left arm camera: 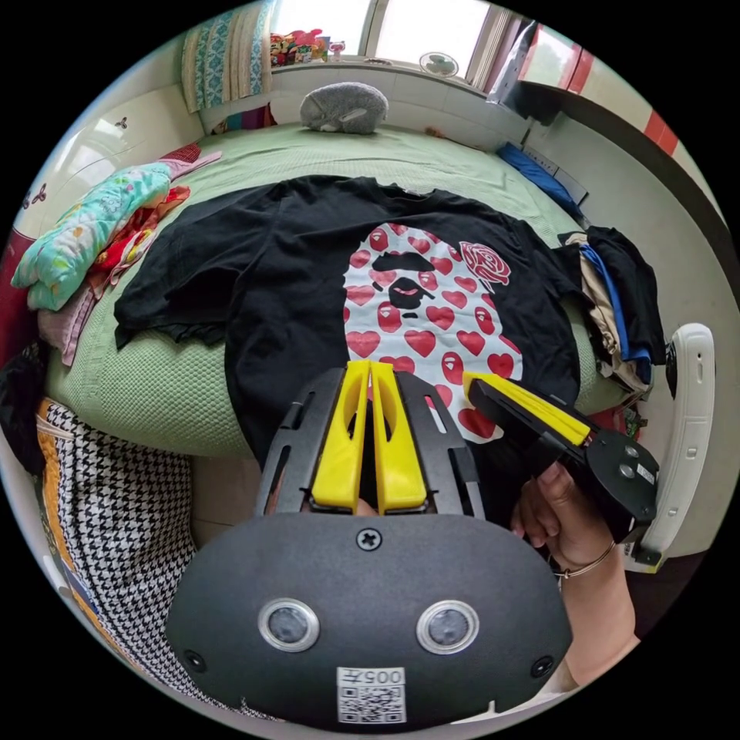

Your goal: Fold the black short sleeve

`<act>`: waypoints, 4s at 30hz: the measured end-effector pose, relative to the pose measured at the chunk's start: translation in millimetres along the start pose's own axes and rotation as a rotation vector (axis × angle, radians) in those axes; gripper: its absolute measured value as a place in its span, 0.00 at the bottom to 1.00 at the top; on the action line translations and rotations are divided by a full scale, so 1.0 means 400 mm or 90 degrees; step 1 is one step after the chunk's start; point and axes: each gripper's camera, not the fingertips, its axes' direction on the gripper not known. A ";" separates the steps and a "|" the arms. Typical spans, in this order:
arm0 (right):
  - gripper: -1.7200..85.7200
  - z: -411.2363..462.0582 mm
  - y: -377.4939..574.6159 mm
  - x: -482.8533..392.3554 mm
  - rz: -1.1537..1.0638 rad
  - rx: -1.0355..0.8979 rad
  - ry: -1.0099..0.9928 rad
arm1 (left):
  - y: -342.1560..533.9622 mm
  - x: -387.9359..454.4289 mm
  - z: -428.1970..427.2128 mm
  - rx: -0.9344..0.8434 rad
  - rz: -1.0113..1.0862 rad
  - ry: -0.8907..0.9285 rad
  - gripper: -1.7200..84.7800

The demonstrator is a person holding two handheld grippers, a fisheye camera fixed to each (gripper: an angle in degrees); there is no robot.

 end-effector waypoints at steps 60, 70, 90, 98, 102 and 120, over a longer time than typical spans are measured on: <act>0.01 0.093 -0.141 -0.081 -0.075 -0.001 -0.104 | -0.116 -0.853 -0.181 0.181 -0.187 0.033 0.10; 0.01 0.138 -0.178 -0.107 -0.082 -0.012 -0.132 | -0.199 -0.946 -0.096 0.109 -0.197 -0.042 0.17; 0.01 0.144 -0.413 -0.414 -0.269 0.102 -0.039 | -0.217 -0.987 -0.161 0.145 -0.203 -0.039 0.09; 0.08 0.210 -0.652 -0.663 -0.384 0.019 -0.065 | -0.227 -0.896 -0.182 0.180 -0.123 0.024 0.08; 0.11 0.335 -0.699 -0.767 -0.429 -0.099 -0.038 | -0.221 -0.868 -0.141 0.158 -0.124 0.054 0.07; 0.09 0.558 -0.795 -1.007 -0.409 -0.118 -0.011 | -0.156 -0.955 -0.140 0.170 -0.200 0.084 0.12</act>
